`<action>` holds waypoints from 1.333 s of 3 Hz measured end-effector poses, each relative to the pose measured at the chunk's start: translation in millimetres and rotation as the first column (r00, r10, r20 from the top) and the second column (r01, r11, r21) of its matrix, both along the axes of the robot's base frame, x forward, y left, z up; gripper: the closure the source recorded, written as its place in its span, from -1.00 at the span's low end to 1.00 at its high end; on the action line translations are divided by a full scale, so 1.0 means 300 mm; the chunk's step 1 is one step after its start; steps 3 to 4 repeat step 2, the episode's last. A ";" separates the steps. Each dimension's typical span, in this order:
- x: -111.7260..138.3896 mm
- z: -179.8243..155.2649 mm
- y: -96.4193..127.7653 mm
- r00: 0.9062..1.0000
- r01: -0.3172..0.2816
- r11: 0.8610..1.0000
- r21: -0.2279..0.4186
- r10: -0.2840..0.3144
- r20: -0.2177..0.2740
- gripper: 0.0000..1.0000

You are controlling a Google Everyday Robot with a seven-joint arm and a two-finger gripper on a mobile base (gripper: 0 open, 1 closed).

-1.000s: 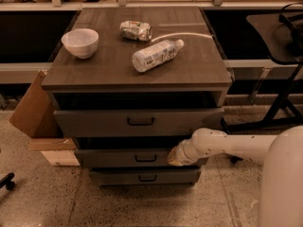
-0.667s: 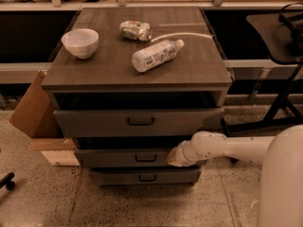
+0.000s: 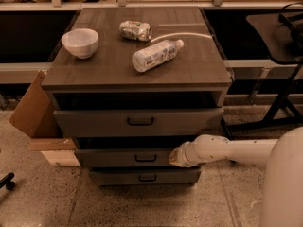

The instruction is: Close middle drawer

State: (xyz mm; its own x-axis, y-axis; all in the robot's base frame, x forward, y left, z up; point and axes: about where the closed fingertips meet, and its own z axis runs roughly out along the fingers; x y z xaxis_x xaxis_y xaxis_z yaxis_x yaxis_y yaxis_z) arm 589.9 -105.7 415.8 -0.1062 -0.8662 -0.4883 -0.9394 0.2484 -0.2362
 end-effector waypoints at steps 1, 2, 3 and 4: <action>0.018 0.002 -0.016 1.000 0.016 1.000 0.009 -0.016 0.015 1.00; 0.035 -0.011 -0.028 1.000 0.026 0.999 0.019 -0.026 0.013 1.00; 0.035 -0.011 -0.028 1.000 0.026 0.999 0.019 -0.026 0.013 1.00; 0.035 -0.011 -0.028 1.000 0.026 0.999 0.019 -0.026 0.013 1.00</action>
Offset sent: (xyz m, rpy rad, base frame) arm 0.0179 -0.0154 -0.0050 0.0289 -0.0157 -0.0415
